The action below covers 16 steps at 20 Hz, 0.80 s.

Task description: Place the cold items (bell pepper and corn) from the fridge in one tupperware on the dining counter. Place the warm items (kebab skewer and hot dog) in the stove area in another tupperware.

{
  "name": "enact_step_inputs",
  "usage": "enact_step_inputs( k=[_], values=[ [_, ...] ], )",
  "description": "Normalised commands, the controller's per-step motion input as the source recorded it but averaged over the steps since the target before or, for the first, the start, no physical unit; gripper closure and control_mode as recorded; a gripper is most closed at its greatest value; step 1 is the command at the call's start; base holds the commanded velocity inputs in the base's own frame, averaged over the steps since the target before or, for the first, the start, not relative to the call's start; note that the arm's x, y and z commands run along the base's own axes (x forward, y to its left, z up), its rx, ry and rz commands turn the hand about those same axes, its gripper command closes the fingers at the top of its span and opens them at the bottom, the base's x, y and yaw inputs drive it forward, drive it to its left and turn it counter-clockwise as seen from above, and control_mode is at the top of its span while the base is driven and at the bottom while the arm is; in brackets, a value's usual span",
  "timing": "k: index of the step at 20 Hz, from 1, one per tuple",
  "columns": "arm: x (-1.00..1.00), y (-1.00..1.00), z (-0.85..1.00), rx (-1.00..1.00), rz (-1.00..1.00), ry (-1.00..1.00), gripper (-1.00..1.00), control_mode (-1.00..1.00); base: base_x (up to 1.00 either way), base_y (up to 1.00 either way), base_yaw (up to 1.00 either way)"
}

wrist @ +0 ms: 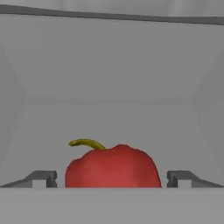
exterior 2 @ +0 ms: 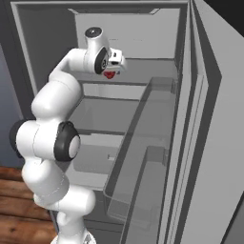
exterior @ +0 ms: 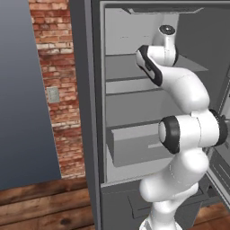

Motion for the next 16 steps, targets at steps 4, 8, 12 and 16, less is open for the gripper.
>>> enact_step_inputs(
  k=[4, 8, 12, 16],
  values=[
    [0.15, -0.01, -0.12, 0.00, 0.03, 0.04, -1.00, -1.00, 0.00, 0.00, 0.00],
    [0.01, 0.00, -0.23, 0.00, 0.00, 0.00, 1.00, -1.00, 0.00, 0.00, 0.00],
    [-0.06, 0.00, -0.37, 0.00, 0.00, 0.00, 1.00, -1.00, 0.00, 0.00, 0.00],
    [-0.23, 0.00, -0.27, 0.00, 0.00, 0.00, 1.00, -1.00, 0.00, 0.00, 0.00]
  ],
)
